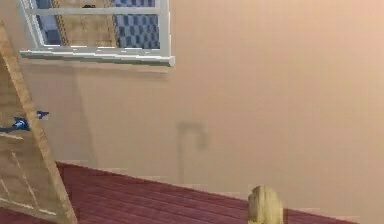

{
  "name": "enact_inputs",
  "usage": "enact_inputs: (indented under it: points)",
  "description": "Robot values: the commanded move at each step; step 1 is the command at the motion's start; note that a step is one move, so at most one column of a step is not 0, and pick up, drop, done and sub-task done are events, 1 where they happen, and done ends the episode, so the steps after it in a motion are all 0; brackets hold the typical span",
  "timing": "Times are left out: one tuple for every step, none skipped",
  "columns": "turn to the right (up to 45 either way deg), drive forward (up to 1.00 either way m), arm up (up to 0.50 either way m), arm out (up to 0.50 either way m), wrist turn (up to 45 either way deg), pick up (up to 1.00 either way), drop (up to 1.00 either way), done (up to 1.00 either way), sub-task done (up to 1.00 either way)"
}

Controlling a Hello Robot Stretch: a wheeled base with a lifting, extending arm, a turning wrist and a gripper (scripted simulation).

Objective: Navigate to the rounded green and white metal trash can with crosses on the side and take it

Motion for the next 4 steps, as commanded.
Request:
enact_inputs:
  points:
    - [-45.0, 0.00, 0.00, 0.00, 0.0, 0.00, 0.00, 0.00, 0.00]
    - [-27.0, 0.00, 0.00, 0.00, 0.0, 0.00, 0.00, 0.00, 0.00]
    - [0.0, 1.00, 0.00, 0.00, 0.0, 0.00, 0.00, 0.00, 0.00]
    - [-36.0, 0.00, 0.00, 0.00, 0.0, 0.00, 0.00, 0.00, 0.00]
